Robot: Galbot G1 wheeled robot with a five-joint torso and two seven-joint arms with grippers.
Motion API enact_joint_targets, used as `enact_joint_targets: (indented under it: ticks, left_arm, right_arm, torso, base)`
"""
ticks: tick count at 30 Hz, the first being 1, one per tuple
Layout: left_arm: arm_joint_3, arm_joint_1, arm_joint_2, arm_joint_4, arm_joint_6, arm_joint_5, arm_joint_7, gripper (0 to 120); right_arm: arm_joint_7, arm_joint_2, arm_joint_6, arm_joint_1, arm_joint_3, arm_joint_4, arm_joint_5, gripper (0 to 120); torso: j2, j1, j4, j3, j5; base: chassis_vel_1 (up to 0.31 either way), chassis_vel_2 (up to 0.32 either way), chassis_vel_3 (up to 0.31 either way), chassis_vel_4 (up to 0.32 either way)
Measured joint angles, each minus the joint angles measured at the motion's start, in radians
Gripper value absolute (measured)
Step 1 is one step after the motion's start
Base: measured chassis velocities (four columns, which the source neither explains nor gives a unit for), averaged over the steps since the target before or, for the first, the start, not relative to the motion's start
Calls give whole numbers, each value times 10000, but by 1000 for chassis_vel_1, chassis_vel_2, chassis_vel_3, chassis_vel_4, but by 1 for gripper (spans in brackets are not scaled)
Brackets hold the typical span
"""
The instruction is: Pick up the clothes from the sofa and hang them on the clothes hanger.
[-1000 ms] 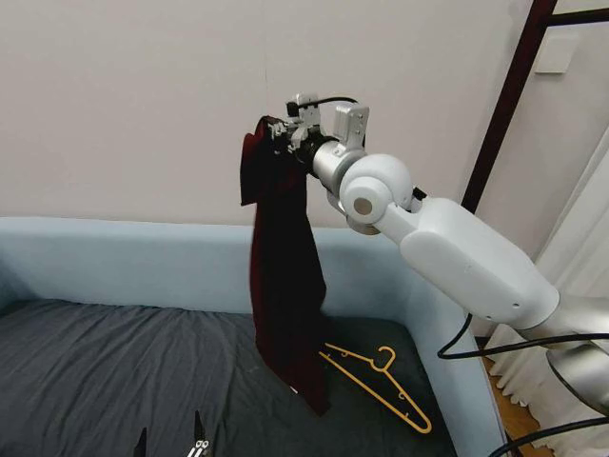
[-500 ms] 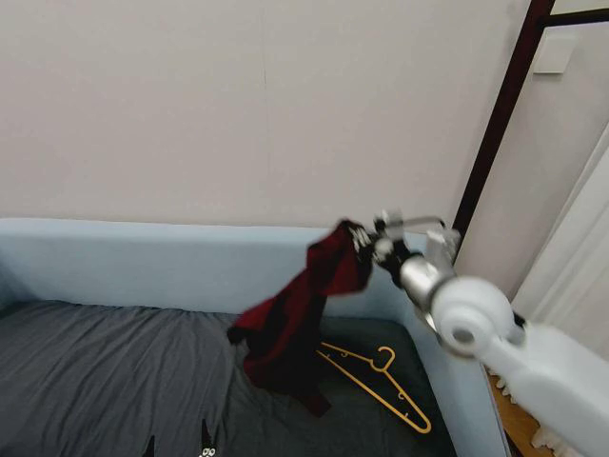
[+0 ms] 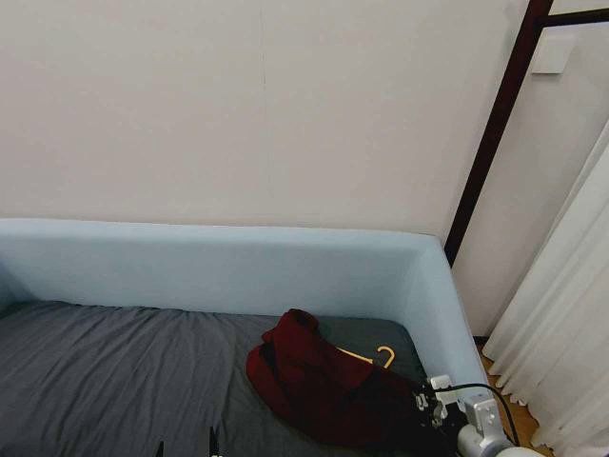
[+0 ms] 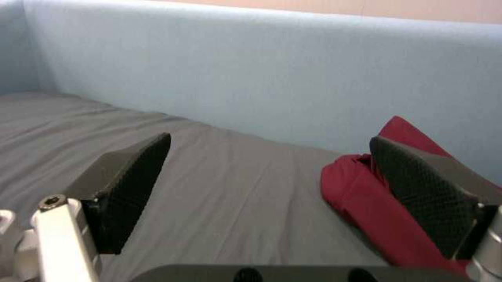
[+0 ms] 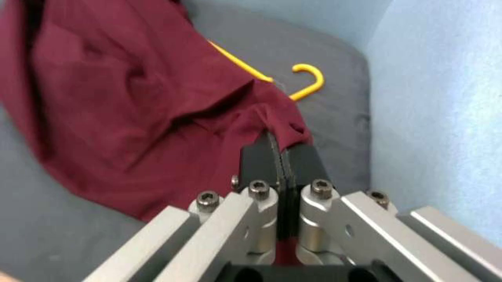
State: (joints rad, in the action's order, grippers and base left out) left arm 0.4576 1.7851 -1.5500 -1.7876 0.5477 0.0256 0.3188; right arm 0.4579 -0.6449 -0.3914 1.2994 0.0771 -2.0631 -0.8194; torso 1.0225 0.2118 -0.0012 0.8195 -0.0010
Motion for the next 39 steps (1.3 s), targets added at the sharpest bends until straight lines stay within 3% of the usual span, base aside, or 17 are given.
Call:
enact_joint_targets:
  ticks: [1,2,5,12,19,23,24,27,28,33,39]
  left_arm:
    - [1,18,29,-8,17,-1,0,100]
    - [49,85,177,-67,54,-5,-1,100]
    - [115,90,317,-96,67,3,5,100]
    - [76,17,437,-69,68,31,5,100]
    - [41,-37,419,39,68,36,6,100]
    - [-19,-35,397,138,68,36,-14,100]
    - [-19,-35,397,138,68,36,-14,100]
    - [61,43,447,139,69,36,-49,100]
    - [61,43,447,139,69,36,-49,100]
    - [163,222,493,70,140,6,-71,100]
    - [223,332,337,48,187,-95,-81,100]
  right_arm:
    - [38,-101,-77,-70,-73,78,212,0]
    - [23,-390,-366,-324,-177,282,1267,11]
    - [-36,-165,-561,-226,-28,-96,2002,20]
    - [251,452,-958,343,597,-1396,1864,49]
    - [-81,32,-714,-943,45,-1433,658,70]
    - [-1135,-770,-481,-2684,-1375,-466,-554,89]
    - [-1135,-770,-481,-2684,-1375,-466,-554,89]
    - [-1779,-1656,-383,-4139,-2840,891,-583,98]
    - [-1779,-1656,-383,-4139,-2840,891,-583,98]
    - [-2485,-3258,-66,-5696,-4221,3261,325,100]
    - [-2993,-4477,222,-6349,-5082,5155,1145,100]
  torso:
    - [0,0,0,0,1]
    - [-1,0,2,1,3]
    - [-2,1,2,1,0]
    - [-1,0,-2,1,0]
    - [-1,0,-1,1,0]
    - [-2,2,1,2,0]
    - [-2,2,1,2,0]
    - [-2,2,-3,2,-1]
    - [-2,2,-3,2,-1]
    - [-3,2,-1,2,-1]
    - [-2,2,0,2,-1]
  base:
    - [0,0,0,0]
    - [0,0,0,0]
    - [0,0,0,0]
    - [0,0,0,0]
    - [0,0,0,0]
    - [0,0,0,0]
    - [0,0,0,0]
    - [0,0,0,0]
    - [0,0,0,0]
    - [0,0,0,0]
    - [0,0,0,0]
